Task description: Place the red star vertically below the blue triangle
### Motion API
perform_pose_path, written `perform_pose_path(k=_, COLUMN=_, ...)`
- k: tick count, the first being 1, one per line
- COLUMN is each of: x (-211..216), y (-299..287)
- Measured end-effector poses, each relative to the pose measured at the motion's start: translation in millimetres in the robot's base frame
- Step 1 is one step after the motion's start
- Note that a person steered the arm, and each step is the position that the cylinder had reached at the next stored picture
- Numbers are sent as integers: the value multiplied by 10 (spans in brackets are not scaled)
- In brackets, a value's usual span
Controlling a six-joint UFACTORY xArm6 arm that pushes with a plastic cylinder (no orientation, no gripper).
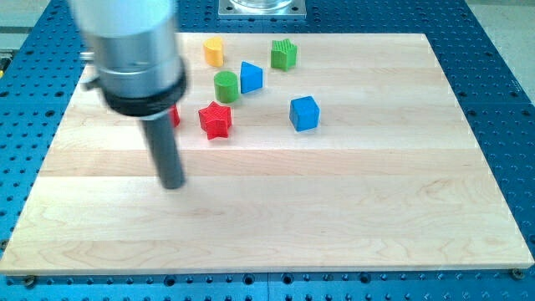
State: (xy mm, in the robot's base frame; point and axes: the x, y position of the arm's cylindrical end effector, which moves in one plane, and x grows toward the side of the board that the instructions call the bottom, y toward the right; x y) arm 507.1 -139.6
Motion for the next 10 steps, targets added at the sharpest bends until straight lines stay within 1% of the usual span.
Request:
perform_pose_path(k=1, x=-463, y=-42)
perform_pose_path(k=2, x=-842, y=156)
perform_pose_path(k=3, x=-935, y=416)
perform_pose_path(k=4, x=-935, y=789)
perform_pose_path(k=5, x=-560, y=544)
perform_pose_path(k=6, x=-365, y=713)
perform_pose_path(k=7, x=-616, y=932)
perform_pose_path(k=8, x=-588, y=932)
perform_pose_path(k=9, x=-324, y=940)
perform_pose_path(k=10, x=-457, y=961)
